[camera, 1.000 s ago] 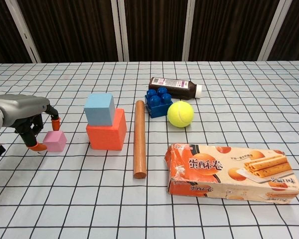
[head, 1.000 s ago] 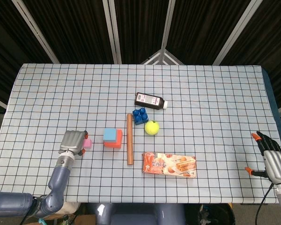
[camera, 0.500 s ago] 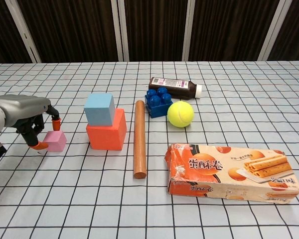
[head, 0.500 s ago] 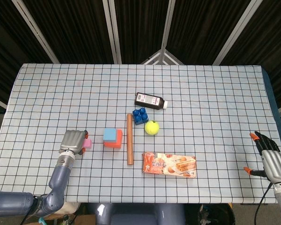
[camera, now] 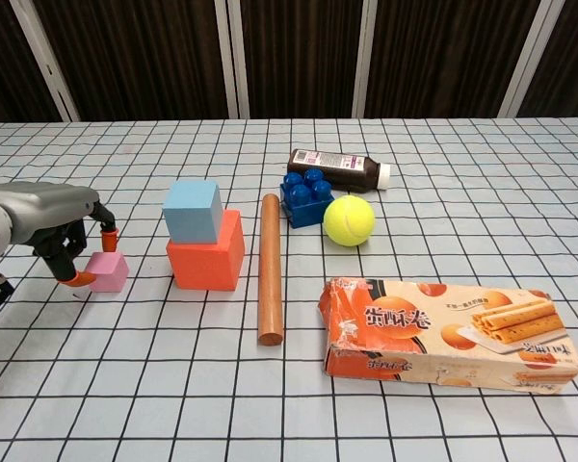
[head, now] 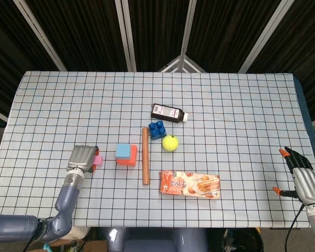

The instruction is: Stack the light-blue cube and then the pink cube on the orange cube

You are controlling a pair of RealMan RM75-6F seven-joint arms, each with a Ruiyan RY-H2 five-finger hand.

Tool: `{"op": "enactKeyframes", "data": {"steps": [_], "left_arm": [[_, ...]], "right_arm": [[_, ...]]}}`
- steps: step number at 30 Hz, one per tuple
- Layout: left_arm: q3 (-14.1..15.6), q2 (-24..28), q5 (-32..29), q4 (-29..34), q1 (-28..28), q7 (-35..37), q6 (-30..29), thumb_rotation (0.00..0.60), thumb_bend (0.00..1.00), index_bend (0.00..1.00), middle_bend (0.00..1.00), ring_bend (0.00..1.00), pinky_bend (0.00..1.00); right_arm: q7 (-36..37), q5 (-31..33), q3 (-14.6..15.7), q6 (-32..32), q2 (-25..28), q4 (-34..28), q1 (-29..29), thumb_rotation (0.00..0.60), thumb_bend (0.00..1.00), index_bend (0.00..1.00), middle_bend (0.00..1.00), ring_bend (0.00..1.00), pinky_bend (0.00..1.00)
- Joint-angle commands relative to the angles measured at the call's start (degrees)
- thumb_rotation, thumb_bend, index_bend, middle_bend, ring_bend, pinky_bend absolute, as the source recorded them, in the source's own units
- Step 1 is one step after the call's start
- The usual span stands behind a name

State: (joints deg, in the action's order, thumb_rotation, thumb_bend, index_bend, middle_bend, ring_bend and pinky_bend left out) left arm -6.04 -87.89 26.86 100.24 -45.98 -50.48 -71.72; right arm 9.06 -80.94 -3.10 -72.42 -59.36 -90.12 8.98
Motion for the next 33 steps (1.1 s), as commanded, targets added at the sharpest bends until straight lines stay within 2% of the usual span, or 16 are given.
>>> {"op": "enactKeyframes", "data": {"steps": [1,12,22,28,33], "left_arm": [[0.0,0.04,-0.05,0.09,0.01,-0.11,0.0,0.6,0.36,0.39,0.83,0.8,0.9],[-0.45,1.03,0.53,1.27,0.38,0.47,-0.44,0.6,0.38,0.4,0.83,0.8,0.9],[-1.45,4.06,2.3,4.45,1.77,3.63,-1.04,0.6,0.39,0.4,0.83,0.8,0.9],[-3.21,8.32,3.96,9.37,2.53,6.4,-1.22,0.6,0.39,0.4,0.83,0.8,0.9],[-5.49,13.09,1.57,15.51,1.46,5.74,-0.79,0.6,0.39,0.4,0.83,0.8,0.9]], "right_arm": [[0.01,0.01,0.02,0.05,-0.01,0.02,0.03,0.6,0.13,0.0,0.01,0.01,0.1],[-0.02,0.12,0.03,0.16,0.01,-0.02,0.1,0.6,0.13,0.0,0.01,0.01,0.1],[0.16,-0.25,0.18,-0.24,0.15,-0.2,-0.06,0.6,0.13,0.0,0.01,0.01,0.1],[0.68,-0.26,0.21,-0.4,0.37,-0.23,-0.22,0.6,0.13,0.0,0.01,0.01,0.1],[1.34,-0.68,0.35,-0.77,0.71,-0.39,-0.43,0.6,0.13,0.0,0.01,0.01,0.1]]}}
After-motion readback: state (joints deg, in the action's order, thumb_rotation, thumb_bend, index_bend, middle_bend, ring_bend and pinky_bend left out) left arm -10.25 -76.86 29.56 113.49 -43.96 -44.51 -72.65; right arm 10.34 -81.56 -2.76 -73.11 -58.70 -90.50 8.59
